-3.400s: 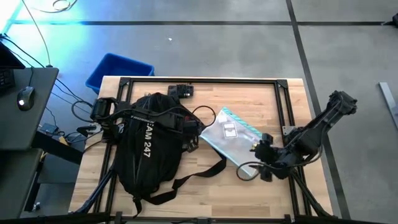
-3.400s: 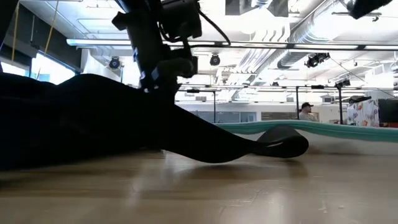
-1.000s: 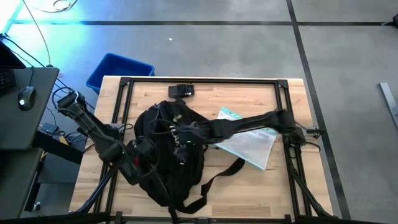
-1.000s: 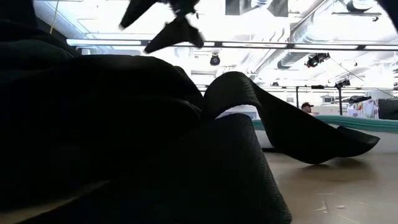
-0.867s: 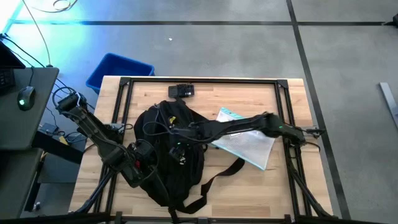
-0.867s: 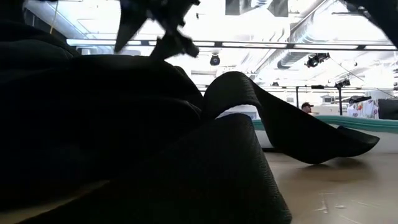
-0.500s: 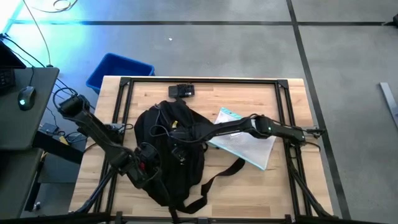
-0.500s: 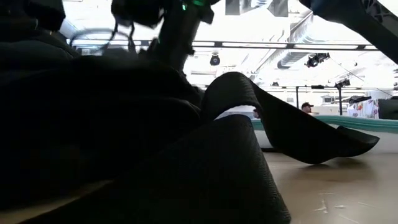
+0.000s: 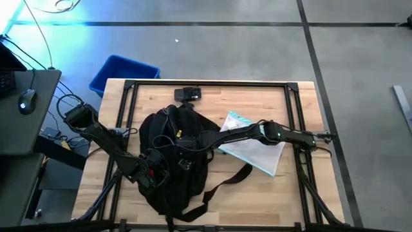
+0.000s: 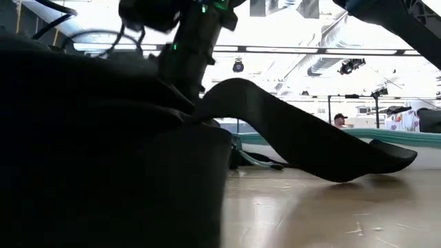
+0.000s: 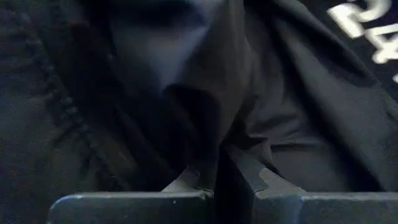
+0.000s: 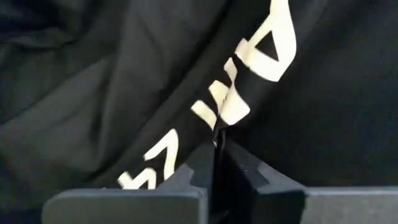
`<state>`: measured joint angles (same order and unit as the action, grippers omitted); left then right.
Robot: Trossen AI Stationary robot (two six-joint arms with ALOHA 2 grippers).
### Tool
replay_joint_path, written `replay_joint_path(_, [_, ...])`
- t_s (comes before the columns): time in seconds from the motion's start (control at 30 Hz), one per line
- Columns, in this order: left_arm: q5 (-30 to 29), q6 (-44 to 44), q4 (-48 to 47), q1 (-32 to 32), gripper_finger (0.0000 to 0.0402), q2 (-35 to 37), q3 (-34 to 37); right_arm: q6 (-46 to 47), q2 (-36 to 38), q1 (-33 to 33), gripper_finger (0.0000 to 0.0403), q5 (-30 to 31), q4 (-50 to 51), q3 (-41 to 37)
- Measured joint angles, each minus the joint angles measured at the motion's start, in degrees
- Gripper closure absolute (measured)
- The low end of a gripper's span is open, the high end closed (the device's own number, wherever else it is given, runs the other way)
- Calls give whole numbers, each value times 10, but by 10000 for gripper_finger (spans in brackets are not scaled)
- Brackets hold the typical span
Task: Unpack backpack
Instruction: Put the transparent zip bag into the black backpack
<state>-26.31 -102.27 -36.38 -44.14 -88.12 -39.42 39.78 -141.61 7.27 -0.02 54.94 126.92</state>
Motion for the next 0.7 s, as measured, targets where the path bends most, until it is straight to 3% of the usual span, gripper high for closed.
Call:
replay_joint_path(0.3, [27,-119,-83,-62,401,3,1,-62,98,4,403,26,100,11])
replay_joint_path(0.5, [31,-176,-113,-100,401,2,2,-83,108,10,403,31,181,7])
replay_joint_path(0.7, [55,-181,-127,-119,401,2,2,-60,108,20,403,37,206,-57])
